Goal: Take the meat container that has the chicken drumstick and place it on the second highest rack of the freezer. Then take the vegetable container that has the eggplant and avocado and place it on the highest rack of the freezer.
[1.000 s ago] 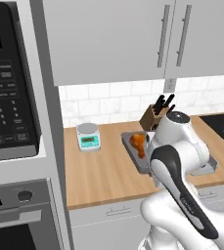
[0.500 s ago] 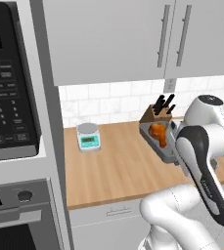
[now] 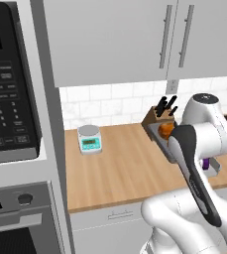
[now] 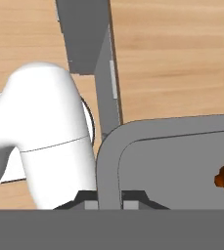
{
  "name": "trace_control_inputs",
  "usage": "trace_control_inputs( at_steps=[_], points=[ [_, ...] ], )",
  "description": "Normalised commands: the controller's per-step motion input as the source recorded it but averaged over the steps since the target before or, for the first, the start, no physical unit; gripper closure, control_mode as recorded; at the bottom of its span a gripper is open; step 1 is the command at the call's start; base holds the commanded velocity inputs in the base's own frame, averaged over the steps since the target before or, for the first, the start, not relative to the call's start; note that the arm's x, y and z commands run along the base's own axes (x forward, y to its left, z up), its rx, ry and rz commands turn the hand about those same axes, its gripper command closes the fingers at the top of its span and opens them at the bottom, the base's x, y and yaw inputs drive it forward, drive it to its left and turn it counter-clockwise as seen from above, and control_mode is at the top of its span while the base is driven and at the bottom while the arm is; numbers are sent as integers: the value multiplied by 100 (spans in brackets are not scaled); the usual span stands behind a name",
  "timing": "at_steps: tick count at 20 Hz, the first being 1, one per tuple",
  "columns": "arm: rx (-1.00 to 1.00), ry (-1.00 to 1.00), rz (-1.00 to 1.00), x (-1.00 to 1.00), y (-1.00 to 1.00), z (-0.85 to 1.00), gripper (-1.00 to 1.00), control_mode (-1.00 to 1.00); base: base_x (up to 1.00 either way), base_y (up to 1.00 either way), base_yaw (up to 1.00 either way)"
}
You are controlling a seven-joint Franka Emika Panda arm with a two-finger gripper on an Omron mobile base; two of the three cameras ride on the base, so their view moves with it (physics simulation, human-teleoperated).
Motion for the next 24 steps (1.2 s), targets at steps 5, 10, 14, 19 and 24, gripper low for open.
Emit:
trace_control_inputs(
  at_steps=[5,10,14,19,24],
  points=[
    [-2,0,-1,15,-7,10,100,-100,0,0,0],
    [0,0,0,18,1,1,100,-100,0,0,0],
    [2,0,0,1,-13,4,100,-100,0,0,0],
    [0,0,5,0,-17,0,100,-100,0,0,0],
    [0,0,3,0,-4,0,100,-100,0,0,0]
  ],
)
